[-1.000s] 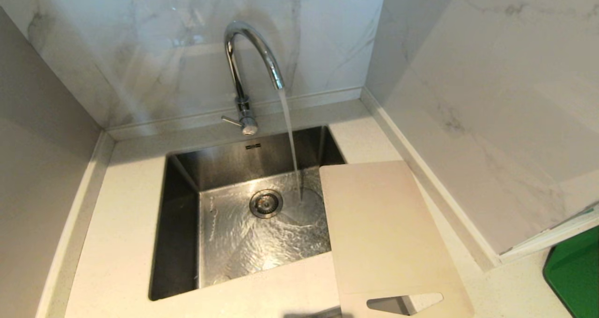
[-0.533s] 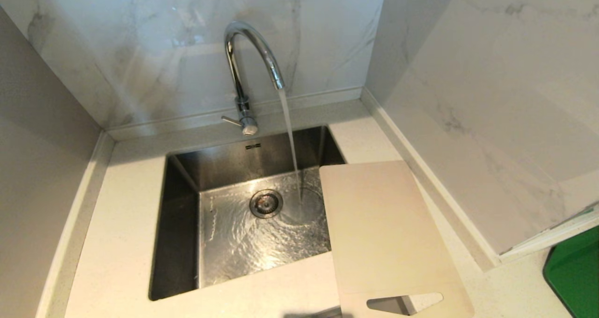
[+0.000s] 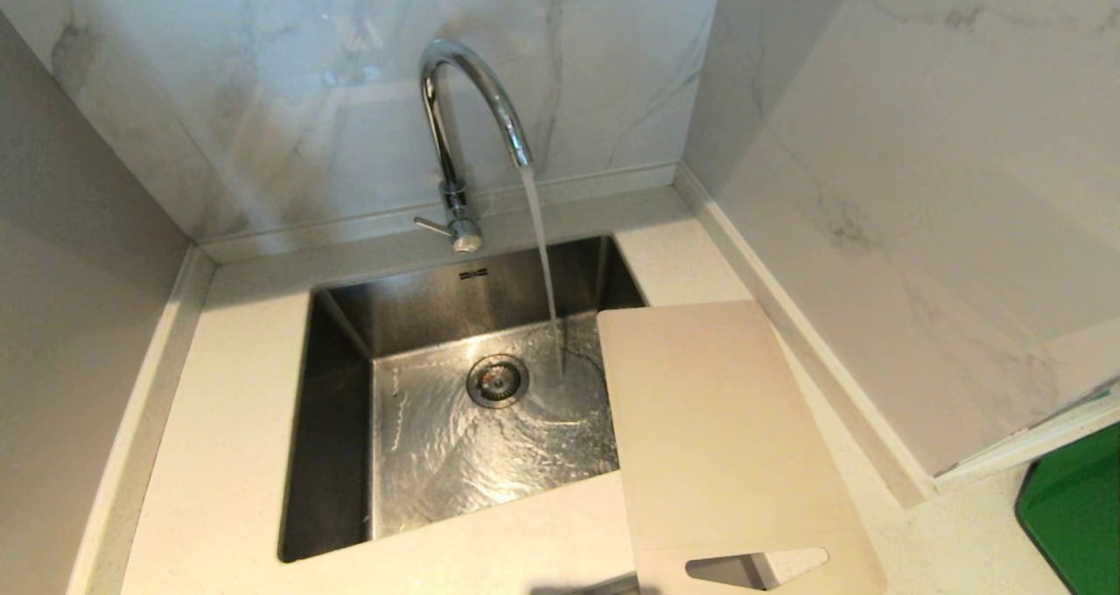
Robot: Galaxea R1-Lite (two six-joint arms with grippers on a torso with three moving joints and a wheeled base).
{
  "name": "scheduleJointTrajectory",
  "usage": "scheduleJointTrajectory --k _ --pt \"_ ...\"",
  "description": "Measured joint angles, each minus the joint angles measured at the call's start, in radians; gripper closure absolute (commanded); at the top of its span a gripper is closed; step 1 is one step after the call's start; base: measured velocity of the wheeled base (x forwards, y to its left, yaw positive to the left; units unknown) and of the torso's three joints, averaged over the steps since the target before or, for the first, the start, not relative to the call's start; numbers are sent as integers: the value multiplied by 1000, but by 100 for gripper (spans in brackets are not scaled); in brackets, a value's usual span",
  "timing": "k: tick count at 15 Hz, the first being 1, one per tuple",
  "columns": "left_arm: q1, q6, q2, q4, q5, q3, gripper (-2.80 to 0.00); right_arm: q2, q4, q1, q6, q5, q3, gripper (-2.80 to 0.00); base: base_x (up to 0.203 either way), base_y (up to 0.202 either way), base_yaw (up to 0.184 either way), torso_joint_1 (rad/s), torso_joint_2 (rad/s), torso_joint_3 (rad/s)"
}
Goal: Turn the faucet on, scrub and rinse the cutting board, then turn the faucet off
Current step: Pick up the cutting board
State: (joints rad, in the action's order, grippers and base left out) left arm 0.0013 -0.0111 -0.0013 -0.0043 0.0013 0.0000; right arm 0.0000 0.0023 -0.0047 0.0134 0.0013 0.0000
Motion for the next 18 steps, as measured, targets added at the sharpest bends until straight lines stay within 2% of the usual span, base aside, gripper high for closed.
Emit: scheduleJointTrajectory --k 5,10,18 --pt "0 -1 0 0 0 0 0 0 7 0 -4 0 -30 0 0 0 0 0 0 0" --pt "0 0 0 0 0 0 0 91 197 0 -19 60 -334 0 0 0 0 0 0 0" --pt "0 -1 0 0 0 0 0 422 296 0 -33 176 -770 0 0 0 0 0 0 0"
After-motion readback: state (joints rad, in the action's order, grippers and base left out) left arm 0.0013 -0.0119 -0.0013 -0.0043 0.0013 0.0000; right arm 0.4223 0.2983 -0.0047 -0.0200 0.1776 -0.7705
